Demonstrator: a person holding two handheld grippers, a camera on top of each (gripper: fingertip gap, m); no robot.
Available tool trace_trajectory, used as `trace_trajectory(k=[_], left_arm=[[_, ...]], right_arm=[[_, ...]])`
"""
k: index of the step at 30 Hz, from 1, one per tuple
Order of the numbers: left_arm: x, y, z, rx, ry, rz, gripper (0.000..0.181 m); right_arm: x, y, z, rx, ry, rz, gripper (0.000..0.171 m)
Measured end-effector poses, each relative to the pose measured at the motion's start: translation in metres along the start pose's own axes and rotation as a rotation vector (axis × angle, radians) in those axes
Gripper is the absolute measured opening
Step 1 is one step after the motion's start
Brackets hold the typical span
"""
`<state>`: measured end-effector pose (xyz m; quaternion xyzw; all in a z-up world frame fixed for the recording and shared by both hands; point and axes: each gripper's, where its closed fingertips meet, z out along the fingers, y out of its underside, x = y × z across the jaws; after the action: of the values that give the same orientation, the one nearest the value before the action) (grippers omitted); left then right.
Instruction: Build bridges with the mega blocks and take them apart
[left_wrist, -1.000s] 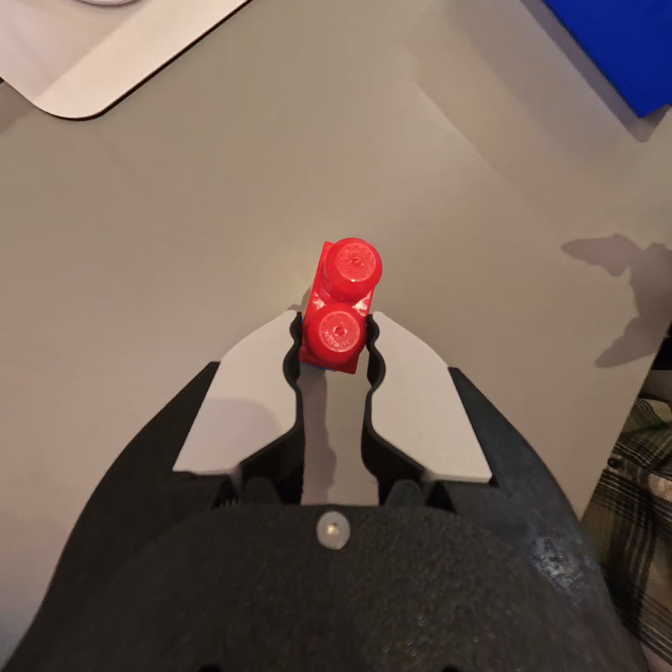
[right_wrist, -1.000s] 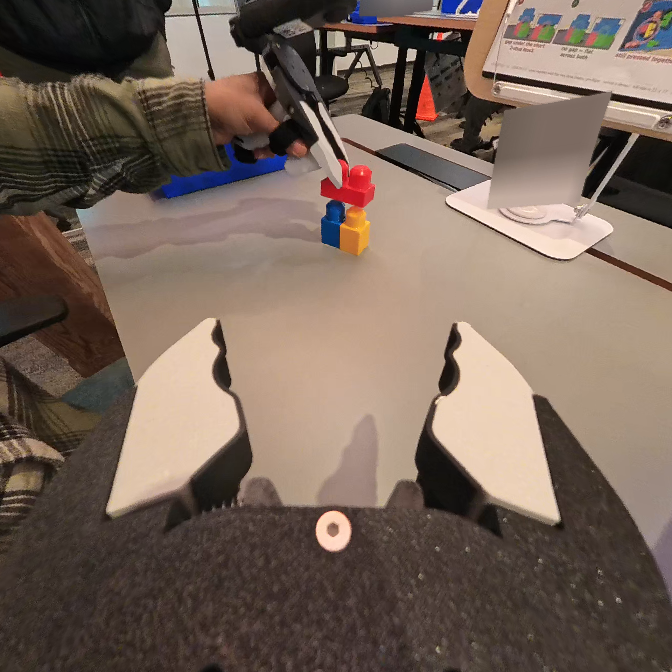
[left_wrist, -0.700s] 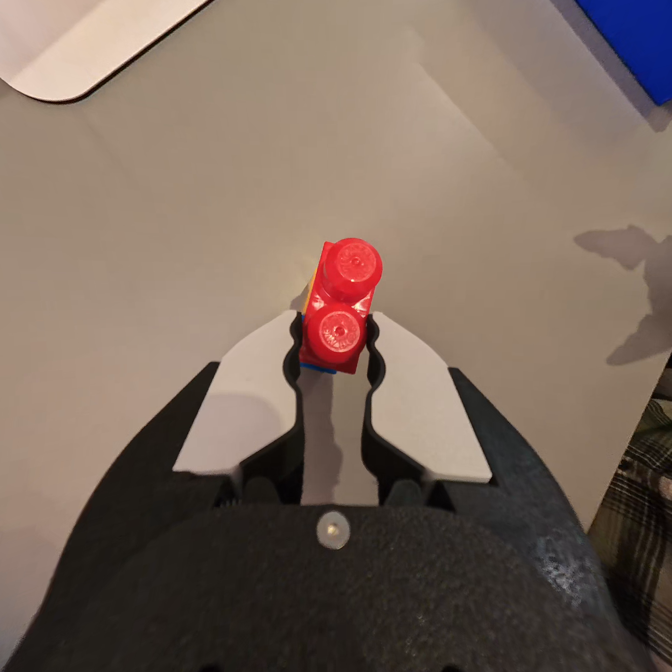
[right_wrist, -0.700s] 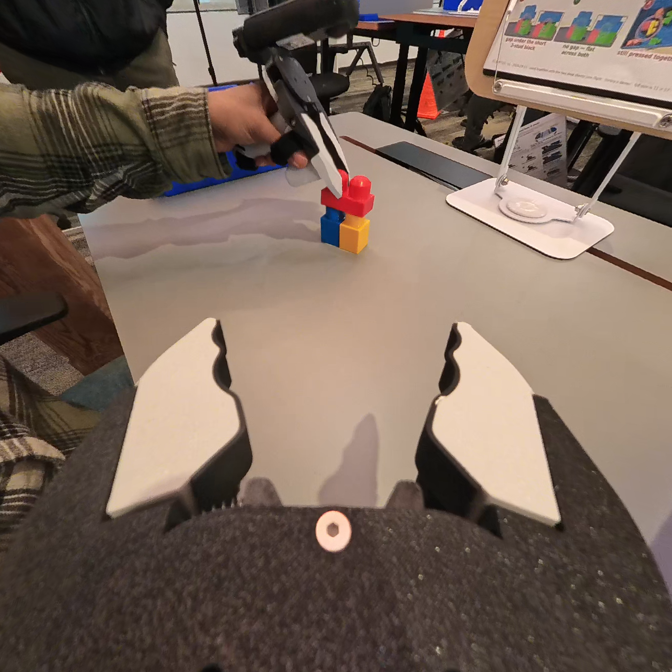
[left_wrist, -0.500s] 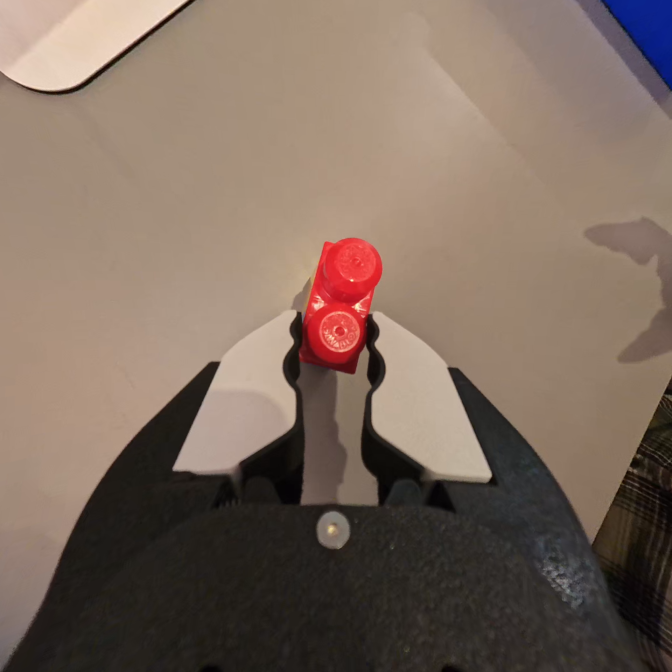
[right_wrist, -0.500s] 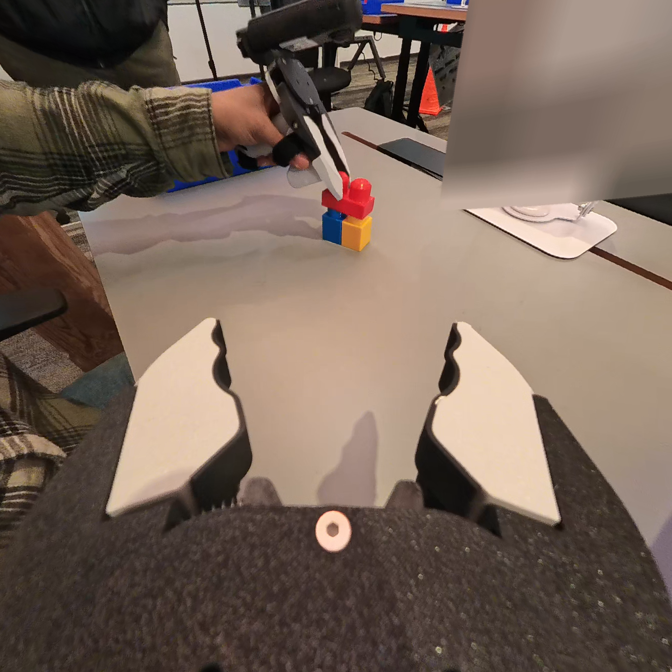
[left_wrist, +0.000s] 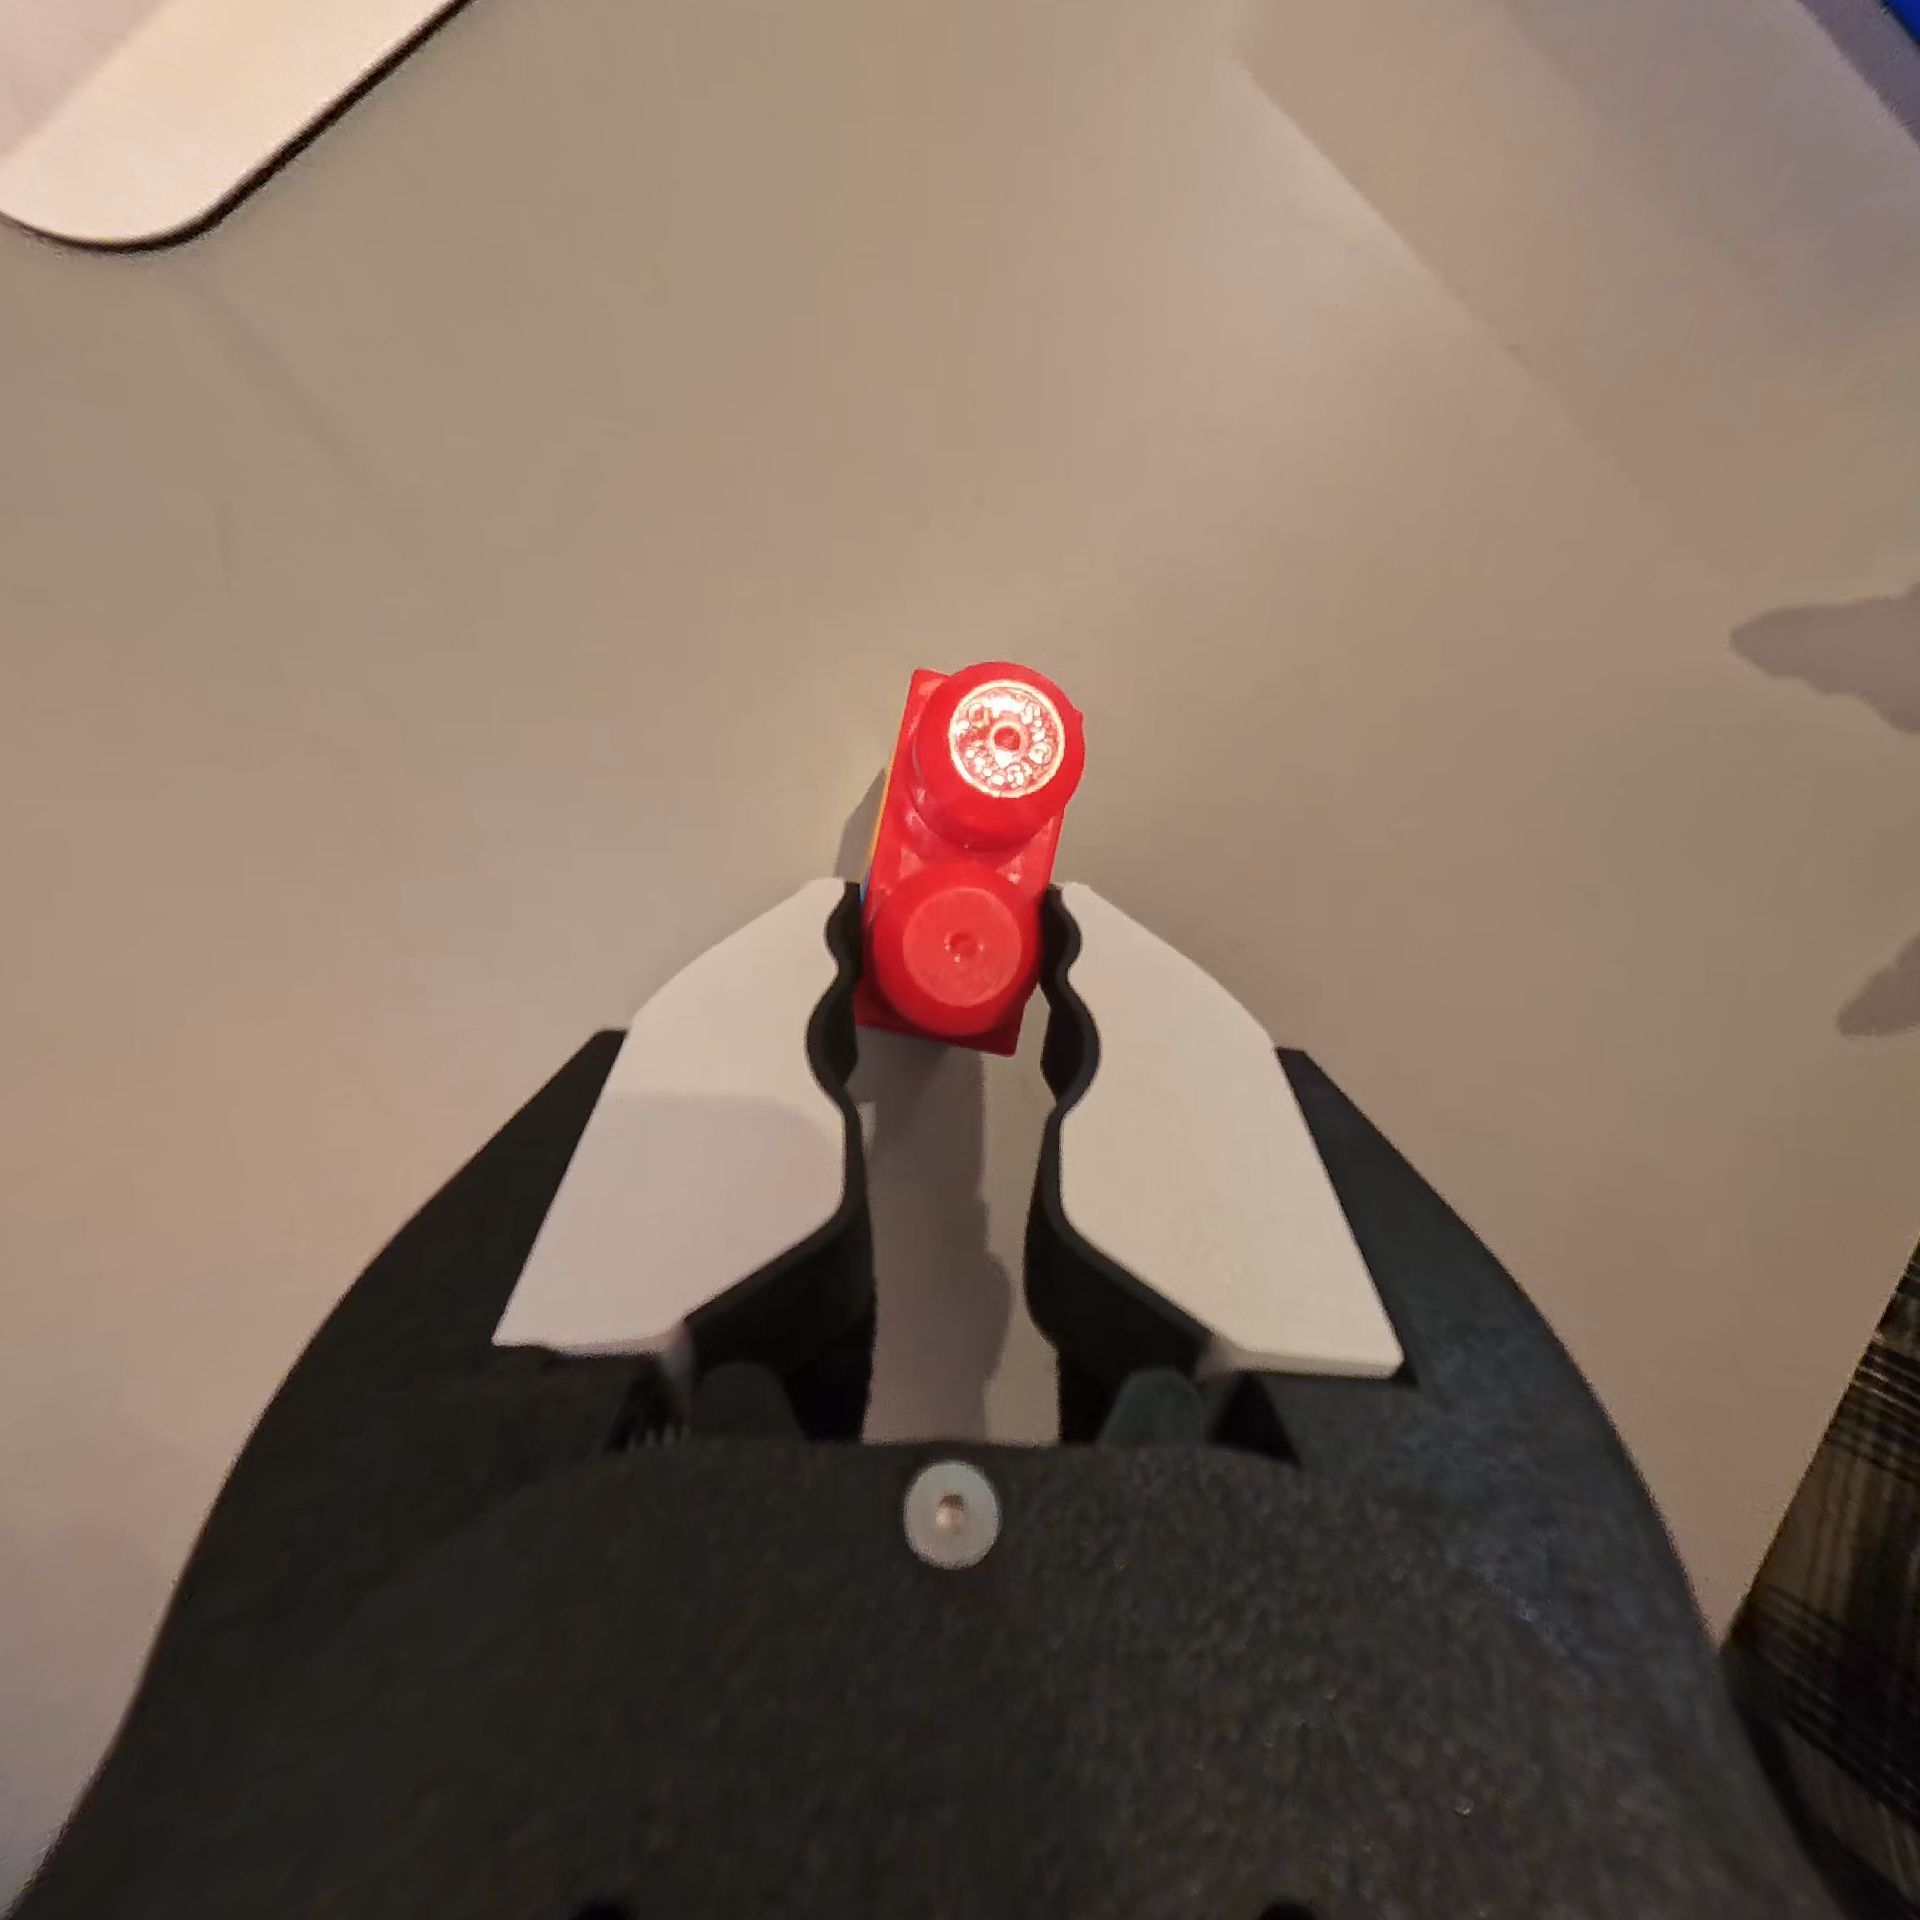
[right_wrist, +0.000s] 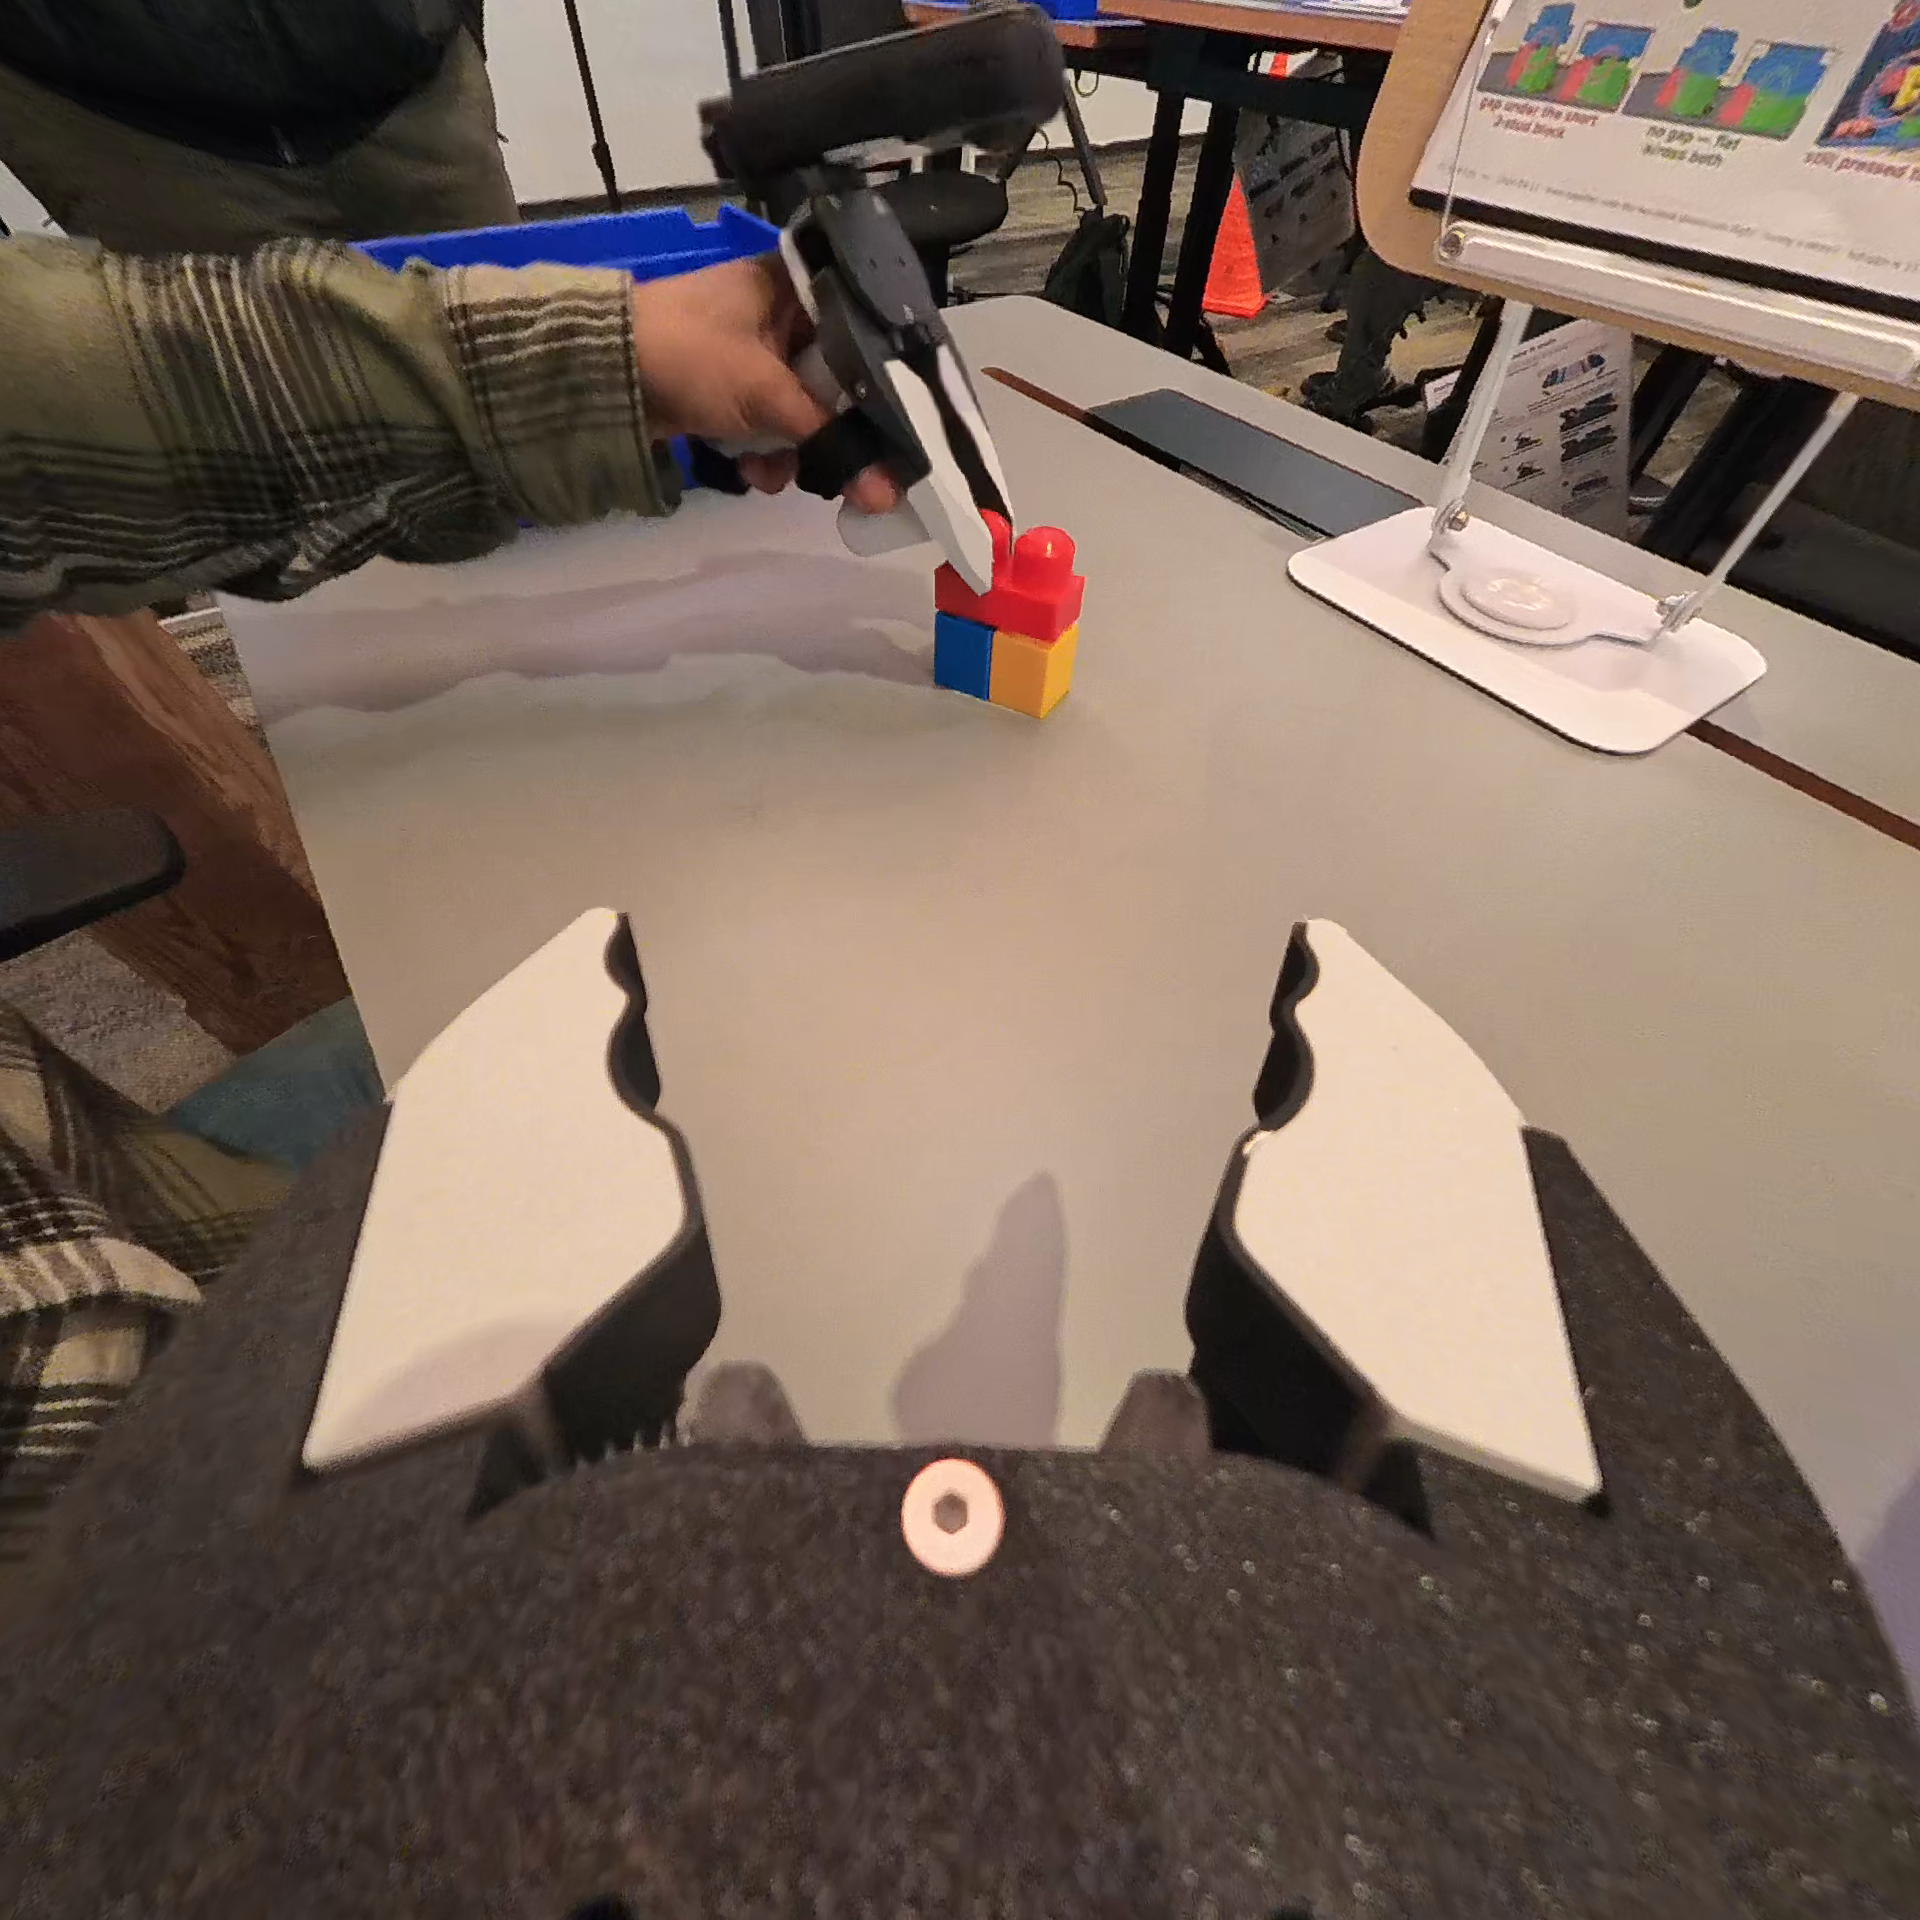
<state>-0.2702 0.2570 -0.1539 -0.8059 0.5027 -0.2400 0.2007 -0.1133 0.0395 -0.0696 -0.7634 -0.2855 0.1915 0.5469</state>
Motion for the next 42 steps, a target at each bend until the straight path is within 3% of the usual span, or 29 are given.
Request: trace_trajectory(k=[7,17,22,30,36,42], left_arm=[[0.000,0.004,0.001,-0.142,0.007,0.019,0.033],[-0.001,0.005,0.001,-0.188,-0.004,0.052,0.033],[-0.001,0.005,0.001,-0.183,0.009,0.084,0.033],[-0.001,0.006,0.001,-0.203,0.009,0.088,0.033],[-0.001,0.006,0.001,-0.193,0.009,0.081,0.033],[-0.001,0.006,0.002,-0.185,0.007,0.090,0.033]], right_arm=[[-0.002,0.000,0.011,-0.006,-0.019,-0.002,0.113],[0.013,-0.019,0.038,-0.030,-0.098,-0.136,0.116],[0.042,-0.043,0.083,0.031,-0.249,-0.265,0.108],[0.059,-0.033,0.185,-0.021,-0.529,-0.287,0.083],[0.047,-0.013,0.245,-0.143,-0.651,-0.373,0.082],[0.034,0.005,0.272,-0.241,-0.772,-0.386,0.088]])
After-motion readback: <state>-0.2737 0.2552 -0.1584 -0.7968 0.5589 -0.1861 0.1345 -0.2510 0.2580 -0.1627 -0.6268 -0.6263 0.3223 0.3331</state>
